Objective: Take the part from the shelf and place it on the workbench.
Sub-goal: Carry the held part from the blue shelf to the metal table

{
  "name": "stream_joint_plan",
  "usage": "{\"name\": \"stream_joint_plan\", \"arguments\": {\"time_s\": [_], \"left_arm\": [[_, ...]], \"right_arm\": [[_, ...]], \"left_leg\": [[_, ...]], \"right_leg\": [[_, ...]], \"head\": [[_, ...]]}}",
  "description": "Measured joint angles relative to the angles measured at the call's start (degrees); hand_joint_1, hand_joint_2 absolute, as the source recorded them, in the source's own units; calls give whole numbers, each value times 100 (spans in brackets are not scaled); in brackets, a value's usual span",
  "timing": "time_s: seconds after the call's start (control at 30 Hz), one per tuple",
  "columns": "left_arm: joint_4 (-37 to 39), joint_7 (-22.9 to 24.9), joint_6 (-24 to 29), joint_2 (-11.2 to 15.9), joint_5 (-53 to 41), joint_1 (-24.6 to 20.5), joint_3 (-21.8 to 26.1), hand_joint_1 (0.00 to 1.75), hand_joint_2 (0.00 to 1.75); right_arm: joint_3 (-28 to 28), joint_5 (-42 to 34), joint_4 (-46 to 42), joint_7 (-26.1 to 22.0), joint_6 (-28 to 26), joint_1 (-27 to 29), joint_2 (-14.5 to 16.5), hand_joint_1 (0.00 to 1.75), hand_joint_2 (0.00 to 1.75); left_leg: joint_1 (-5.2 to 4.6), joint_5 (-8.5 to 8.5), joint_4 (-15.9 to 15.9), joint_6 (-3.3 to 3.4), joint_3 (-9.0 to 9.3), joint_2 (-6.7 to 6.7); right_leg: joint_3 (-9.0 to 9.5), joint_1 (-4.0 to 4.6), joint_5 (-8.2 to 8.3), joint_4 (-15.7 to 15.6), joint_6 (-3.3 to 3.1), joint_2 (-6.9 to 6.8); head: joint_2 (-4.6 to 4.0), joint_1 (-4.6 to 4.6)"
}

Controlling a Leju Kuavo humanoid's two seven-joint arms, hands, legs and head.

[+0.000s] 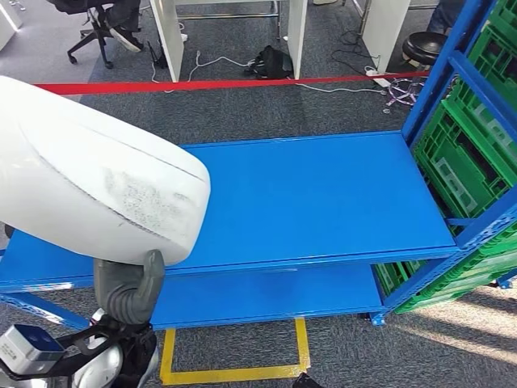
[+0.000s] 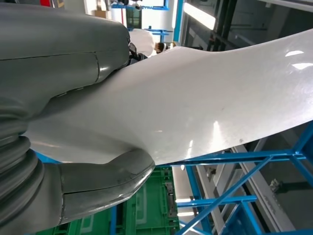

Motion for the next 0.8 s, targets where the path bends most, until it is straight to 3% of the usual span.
{"name": "stream_joint_plan", "arguments": {"time_s": [0.5,0.67,0.8], "left_arm": [[-30,0,-20,-2,3,21,108,169,175],[-40,0,-54,-2,19,27,124,169,175],[-43,0,-125,-8,48,25,129,169,175]], "right_arm": [[-10,129,0,296,-234,7,-9,0,175],[-27,-12,0,412,-192,-7,-9,0,175],[-81,-39,0,674,-14,-18,-8,0,175]], "left_leg": [[-11,-2,11,15,-4,0],[-37,-50,92,112,-43,1],[-82,-101,174,220,-102,1]], "right_leg": [[1,-14,6,-5,2,0],[4,-51,14,-19,41,0],[36,-82,31,-92,156,0]], "head": [[0,1],[0,-3],[0,-6]]}}
